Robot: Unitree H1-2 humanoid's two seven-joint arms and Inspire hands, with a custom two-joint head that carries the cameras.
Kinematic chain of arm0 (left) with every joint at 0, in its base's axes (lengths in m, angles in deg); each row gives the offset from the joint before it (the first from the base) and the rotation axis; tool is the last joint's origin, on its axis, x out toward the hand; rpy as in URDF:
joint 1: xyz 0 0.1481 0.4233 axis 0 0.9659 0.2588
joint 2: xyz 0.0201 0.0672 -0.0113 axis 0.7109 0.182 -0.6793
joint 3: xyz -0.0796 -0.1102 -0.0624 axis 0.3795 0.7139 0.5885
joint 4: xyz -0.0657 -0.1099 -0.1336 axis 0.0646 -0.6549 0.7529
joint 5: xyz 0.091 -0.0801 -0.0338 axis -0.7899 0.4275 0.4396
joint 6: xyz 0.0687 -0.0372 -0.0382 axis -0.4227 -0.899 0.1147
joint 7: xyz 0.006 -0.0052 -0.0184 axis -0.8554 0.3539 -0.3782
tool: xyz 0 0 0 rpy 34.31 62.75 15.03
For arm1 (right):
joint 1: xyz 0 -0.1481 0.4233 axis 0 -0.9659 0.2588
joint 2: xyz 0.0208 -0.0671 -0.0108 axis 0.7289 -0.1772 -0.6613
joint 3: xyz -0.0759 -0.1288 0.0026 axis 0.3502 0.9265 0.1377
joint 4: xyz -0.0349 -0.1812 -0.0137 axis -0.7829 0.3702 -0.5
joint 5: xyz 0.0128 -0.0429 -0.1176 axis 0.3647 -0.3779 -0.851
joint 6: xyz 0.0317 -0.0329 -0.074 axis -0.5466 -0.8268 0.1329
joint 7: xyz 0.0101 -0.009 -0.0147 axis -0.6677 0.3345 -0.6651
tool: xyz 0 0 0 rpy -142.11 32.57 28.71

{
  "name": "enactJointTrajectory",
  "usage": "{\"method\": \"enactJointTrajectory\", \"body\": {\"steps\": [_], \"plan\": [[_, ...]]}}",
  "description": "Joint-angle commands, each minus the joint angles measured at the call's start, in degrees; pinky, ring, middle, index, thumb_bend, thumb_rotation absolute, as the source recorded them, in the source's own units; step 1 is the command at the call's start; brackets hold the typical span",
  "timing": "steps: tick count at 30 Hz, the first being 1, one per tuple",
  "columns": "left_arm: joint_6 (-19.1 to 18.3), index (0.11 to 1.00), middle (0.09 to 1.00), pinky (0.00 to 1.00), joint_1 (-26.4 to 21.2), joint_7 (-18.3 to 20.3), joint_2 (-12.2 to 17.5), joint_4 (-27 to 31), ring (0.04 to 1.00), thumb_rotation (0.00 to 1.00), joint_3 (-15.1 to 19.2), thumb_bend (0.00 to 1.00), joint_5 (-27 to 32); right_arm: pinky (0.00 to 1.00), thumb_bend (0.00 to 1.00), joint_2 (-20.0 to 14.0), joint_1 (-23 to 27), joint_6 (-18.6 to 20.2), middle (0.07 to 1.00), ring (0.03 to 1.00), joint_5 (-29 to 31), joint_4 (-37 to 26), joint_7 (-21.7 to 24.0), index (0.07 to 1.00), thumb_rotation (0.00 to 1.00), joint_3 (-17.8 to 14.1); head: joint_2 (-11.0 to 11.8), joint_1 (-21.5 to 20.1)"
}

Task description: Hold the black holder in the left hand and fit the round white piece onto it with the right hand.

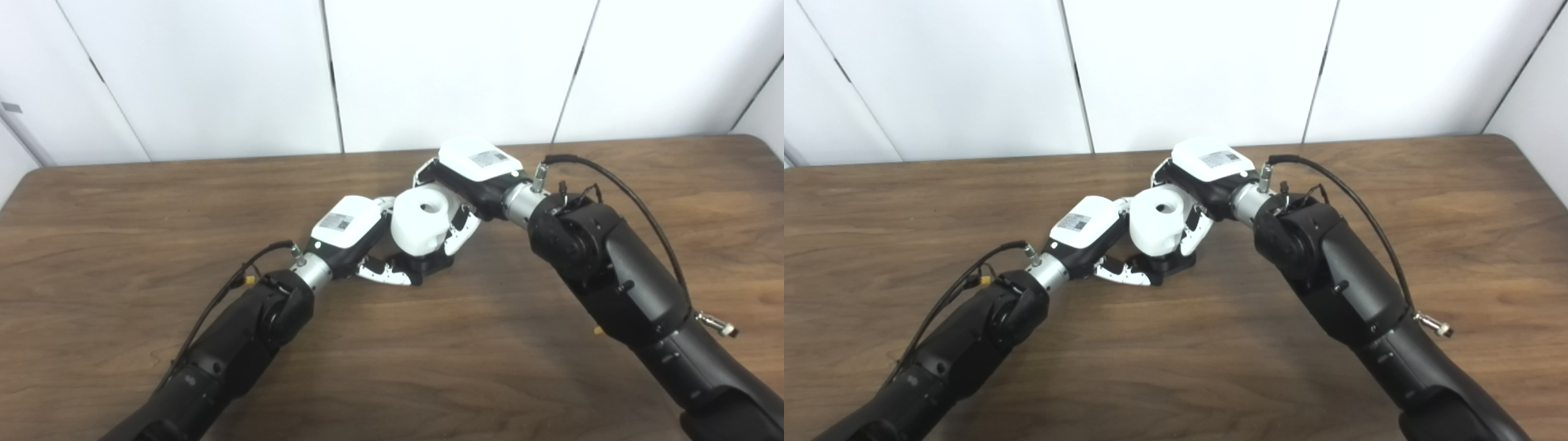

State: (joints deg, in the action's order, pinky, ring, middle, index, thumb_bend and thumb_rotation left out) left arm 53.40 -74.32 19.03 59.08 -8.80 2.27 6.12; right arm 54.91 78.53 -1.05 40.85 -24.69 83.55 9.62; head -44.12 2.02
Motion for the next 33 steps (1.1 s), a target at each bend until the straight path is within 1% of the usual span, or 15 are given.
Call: {"method": "enactJointTrajectory", "body": {"steps": [1, 8, 18, 25, 29, 33], "plan": [[-3.1, 0.479, 0.843, 0.69, 2.3, 6.6, 0.0, -3.1, 0.876, 0.07, -2.0, 0.52, -1.6, 0.76, 0.52, 1.5, 1.2, -3.4, 0.728, 0.763, 0.8, -0.5, 1.7, 0.485, 0.14, 2.5, -0.1, 0.0], [-2.9, 0.479, 0.845, 0.7, 2.3, 6.8, 0.0, -3.2, 0.876, 0.07, -1.9, 0.52, -1.3, 0.76, 0.52, 1.5, 1.2, -4.3, 0.728, 0.77, 1.3, 0.0, 1.4, 0.484, 0.15, 2.7, -0.1, 0.0], [-3.0, 0.479, 0.847, 0.7, 2.2, 6.9, 0.2, -3.0, 0.88, 0.07, -2.0, 0.52, -1.7, 0.77, 0.52, 1.6, 1.3, -4.1, 0.731, 0.773, 1.0, -0.3, 2.1, 0.484, 0.15, 2.9, -0.1, 0.0], [-2.8, 0.479, 0.84, 0.68, 2.3, 6.3, 0.2, -3.0, 0.875, 0.07, -2.0, 0.52, -1.9, 0.73, 0.52, 1.5, 1.1, -4.4, 0.73, 0.765, 1.0, 0.2, 1.9, 0.484, 0.15, 3.1, -0.2, 0.1], [-3.3, 0.479, 0.844, 0.69, 2.5, 7.3, 0.3, -2.3, 0.882, 0.08, -1.9, 0.52, -1.5, 0.73, 0.52, 1.2, 1.0, -4.9, 0.727, 0.759, 0.9, 0.7, 2.0, 0.484, 0.15, 3.4, -0.2, 0.2], [-3.4, 0.479, 0.843, 0.69, 2.5, 7.3, 0.3, -2.1, 0.883, 0.08, -1.8, 0.52, -1.4, 0.73, 0.52, 0.6, 1.1, -5.4, 0.726, 0.756, 0.4, 1.4, 2.1, 0.484, 0.15, 3.8, -0.3, 0.4]]}}
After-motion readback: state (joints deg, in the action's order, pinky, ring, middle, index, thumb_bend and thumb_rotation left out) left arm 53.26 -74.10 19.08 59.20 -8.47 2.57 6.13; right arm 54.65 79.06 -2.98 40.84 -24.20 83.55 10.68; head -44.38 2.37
